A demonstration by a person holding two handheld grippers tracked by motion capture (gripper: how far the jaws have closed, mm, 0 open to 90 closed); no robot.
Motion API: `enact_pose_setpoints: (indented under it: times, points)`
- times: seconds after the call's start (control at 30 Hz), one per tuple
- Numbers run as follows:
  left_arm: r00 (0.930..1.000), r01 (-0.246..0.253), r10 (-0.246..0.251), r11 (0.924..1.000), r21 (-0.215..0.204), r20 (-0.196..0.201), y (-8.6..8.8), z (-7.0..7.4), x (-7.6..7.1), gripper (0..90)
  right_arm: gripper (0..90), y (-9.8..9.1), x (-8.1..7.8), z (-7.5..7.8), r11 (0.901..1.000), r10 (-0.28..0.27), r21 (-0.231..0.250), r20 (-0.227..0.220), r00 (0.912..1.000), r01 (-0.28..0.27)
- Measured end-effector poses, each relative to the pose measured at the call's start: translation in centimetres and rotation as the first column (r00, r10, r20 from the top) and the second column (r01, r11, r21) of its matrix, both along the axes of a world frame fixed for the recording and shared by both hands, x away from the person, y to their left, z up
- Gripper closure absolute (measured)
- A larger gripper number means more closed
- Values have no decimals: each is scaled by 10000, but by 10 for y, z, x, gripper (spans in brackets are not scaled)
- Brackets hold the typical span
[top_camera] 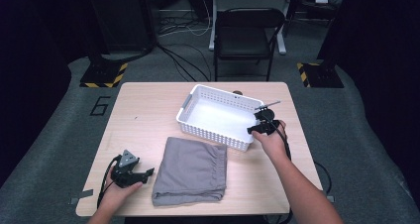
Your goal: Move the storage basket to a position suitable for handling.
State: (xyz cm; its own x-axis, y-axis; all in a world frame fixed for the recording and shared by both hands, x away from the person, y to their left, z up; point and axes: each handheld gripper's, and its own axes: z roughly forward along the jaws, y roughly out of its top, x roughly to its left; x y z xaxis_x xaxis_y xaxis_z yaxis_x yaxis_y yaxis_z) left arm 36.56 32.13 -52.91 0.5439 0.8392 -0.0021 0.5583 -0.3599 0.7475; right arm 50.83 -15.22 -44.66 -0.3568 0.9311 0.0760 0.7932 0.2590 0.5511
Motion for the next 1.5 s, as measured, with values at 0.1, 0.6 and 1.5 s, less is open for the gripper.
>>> enact_pose_setpoints:
  times: [0.1, 0.6, 1.5]
  points:
    - [10000, 10, -10, 10000, 17, -5, 0, 0, 0, 228, 520, 7, 8, 1, 9996, 218, -181, 119, 9997, -216]
    - [10000, -3, 3, 10000, -34, 51, 0, 0, 0, 228, 600, 52, 45, 1, 9920, 1141, -599, 403, 9927, -1116]
    - [10000, 81, -82, 9999, 67, 29, 0, 0, 0, 223, 495, 37, 44, 22, 9932, 1135, -367, 827, 9901, -1108]
